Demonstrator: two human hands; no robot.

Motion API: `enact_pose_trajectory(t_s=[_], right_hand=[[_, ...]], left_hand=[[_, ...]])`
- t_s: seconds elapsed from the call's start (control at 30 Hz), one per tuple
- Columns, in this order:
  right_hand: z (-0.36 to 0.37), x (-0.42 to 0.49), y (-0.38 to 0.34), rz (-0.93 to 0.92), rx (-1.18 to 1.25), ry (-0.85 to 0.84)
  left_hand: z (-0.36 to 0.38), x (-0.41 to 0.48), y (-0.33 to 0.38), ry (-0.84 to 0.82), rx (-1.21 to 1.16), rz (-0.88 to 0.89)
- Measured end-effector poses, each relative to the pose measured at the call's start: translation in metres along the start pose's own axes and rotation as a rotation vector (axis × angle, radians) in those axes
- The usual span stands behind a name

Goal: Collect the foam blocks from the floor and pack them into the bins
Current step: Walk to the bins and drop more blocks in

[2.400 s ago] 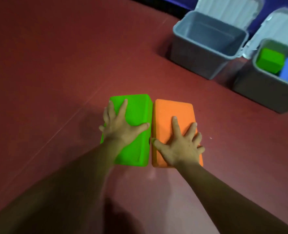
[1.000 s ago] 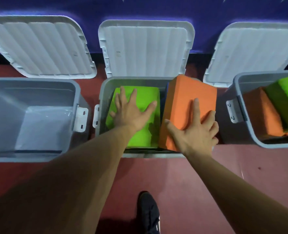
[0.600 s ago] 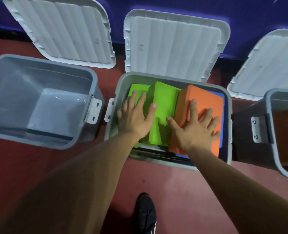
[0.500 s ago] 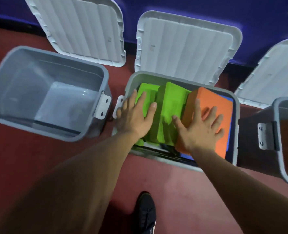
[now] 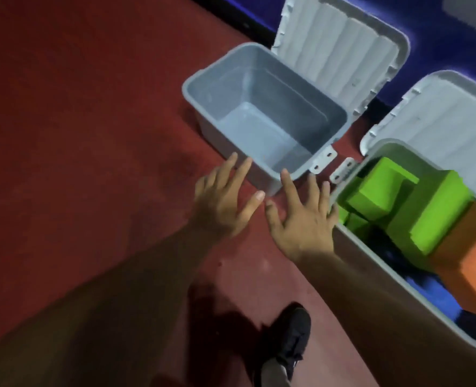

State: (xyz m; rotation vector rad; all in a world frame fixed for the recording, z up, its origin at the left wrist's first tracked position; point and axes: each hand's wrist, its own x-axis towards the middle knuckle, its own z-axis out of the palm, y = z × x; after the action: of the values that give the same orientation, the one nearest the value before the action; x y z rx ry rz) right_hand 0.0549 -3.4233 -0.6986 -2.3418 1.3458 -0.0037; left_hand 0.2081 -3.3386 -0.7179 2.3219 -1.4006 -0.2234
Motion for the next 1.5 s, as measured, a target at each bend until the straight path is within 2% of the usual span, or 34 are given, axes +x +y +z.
enact_pose_trajectory(t_s=[0.13, 0.3, 0.33, 0.4, 0.57, 0.7, 0.87, 0.97, 1.13, 1.3, 1.5], right_hand=[[0.046, -0.044, -0.109, -0.143, -0.012, -0.081], [0.111, -0.12, -0.251, -0.279, -0.055, -0.181], [0.135, -0.145, -0.296, -0.357, -0.085, -0.195], [0.156, -0.166, -0.338, -0.411, -0.115, -0.2], [0.256, -0.302, -0.504, -0.741, -0.205, -0.33], [0.315, -0.409, -0.597, -0.999, -0.218, -0.351], [0.378, -0.515, -0.682, -1.175, -0.257, -0.509], [0.417, -0.56, -0.729, -1.246, -0.256, -0.614], [0.494, -0.612, -0.829, -1.324, -0.27, -0.692], [0.563, -0.628, -0.932, -1.375, -0.324, -0.713], [0.609, -0.617, -1.048, -1.435, -0.404, -0.701]], left_hand=[[-0.068, -0.085, -0.101, 0.001, 0.01, -0.222], [-0.147, -0.204, -0.22, 0.102, 0.017, -0.375], [-0.17, -0.242, -0.254, 0.121, 0.02, -0.452], [-0.197, -0.27, -0.28, 0.116, 0.026, -0.518], [-0.279, -0.462, -0.4, 0.188, 0.071, -0.852], [-0.329, -0.602, -0.46, 0.274, 0.127, -1.069], [-0.366, -0.735, -0.509, 0.353, 0.148, -1.308], [-0.381, -0.798, -0.539, 0.346, 0.144, -1.403], [-0.409, -0.861, -0.633, 0.384, 0.123, -1.541], [-0.436, -0.875, -0.737, 0.402, 0.054, -1.58], [-0.475, -0.879, -0.84, 0.449, 0.003, -1.64]])
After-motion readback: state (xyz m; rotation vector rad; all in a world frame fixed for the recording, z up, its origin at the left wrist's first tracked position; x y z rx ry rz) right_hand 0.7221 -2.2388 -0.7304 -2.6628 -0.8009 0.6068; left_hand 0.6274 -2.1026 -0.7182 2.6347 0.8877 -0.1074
